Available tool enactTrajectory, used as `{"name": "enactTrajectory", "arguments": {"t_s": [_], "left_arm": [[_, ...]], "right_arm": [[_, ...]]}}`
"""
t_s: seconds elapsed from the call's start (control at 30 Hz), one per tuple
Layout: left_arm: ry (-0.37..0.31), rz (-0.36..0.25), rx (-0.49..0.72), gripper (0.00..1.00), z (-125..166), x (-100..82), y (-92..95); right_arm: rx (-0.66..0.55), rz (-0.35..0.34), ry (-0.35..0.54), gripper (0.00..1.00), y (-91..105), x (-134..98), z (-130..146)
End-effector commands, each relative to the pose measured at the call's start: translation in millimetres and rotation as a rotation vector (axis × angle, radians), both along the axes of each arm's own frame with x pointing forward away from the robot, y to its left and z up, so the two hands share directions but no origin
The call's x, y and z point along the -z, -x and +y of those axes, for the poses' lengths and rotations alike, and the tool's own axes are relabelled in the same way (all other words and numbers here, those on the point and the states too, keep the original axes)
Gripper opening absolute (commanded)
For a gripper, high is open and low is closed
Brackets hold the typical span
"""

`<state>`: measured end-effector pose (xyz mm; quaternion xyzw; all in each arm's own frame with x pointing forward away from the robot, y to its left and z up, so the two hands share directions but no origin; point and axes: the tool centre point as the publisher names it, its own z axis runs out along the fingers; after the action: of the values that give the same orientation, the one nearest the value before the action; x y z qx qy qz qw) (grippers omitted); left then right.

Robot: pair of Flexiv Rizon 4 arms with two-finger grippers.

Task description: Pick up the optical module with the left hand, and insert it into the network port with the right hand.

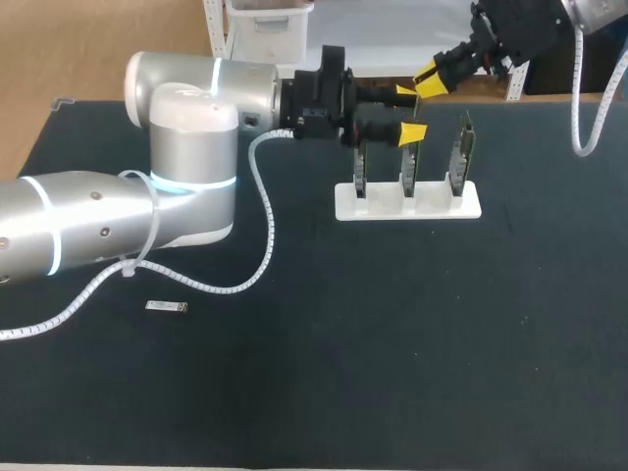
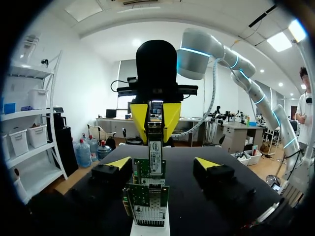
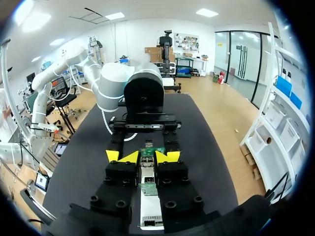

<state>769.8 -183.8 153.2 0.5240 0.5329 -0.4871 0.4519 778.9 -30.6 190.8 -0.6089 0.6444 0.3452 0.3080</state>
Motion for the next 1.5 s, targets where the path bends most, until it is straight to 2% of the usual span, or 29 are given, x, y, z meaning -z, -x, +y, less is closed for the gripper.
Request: {"name": "enactTrajectory", "arguments": {"t_s": [0.03,0.1,0.17,0.37,0.5,0.87,1.07,1.27,1.43,1.47,1.5], "left_arm": [[-0.062,0.009,-0.001,1.00,8.7,0.1,6.1],[-0.097,0.001,0.000,1.00,12.0,0.9,9.3],[-0.102,0.002,0.003,1.00,14.9,-0.6,10.9],[-0.187,-0.017,0.009,1.00,17.5,0.6,7.3],[-0.222,0.009,0.003,1.00,19.0,8.2,0.0],[-0.314,0.004,0.005,1.00,19.5,17.7,-4.3],[-0.342,0.008,0.014,1.00,24.0,20.5,-1.6],[-0.351,0.041,0.015,1.00,30.5,24.0,-3.7],[-0.385,0.029,0.023,1.00,32.3,26.0,-4.4],[-0.364,0.029,0.039,1.00,31.9,26.6,-3.9],[-0.374,0.024,0.051,1.00,31.7,27.2,-3.1]], "right_arm": [[0.000,-0.003,-0.002,0.00,-2.3,-0.3,-1.5],[0.000,-0.007,-0.001,0.00,-3.2,-0.3,-2.5],[0.001,-0.008,-0.002,0.00,-4.1,-0.3,-3.7],[0.005,-0.012,-0.007,0.00,-5.1,0.3,-5.2],[0.004,-0.013,-0.014,0.00,-5.2,0.6,-5.2],[0.012,-0.013,-0.030,0.00,-5.0,1.1,-4.9],[0.015,-0.012,-0.034,0.00,-4.9,1.1,-5.0],[0.014,-0.009,-0.035,0.00,-5.0,2.5,-3.5],[0.012,-0.007,-0.035,0.00,-4.9,2.9,-2.7],[0.009,-0.008,-0.031,0.00,-4.7,3.2,-2.4],[0.006,-0.011,-0.025,0.00,-4.5,3.7,-2.2]]}}
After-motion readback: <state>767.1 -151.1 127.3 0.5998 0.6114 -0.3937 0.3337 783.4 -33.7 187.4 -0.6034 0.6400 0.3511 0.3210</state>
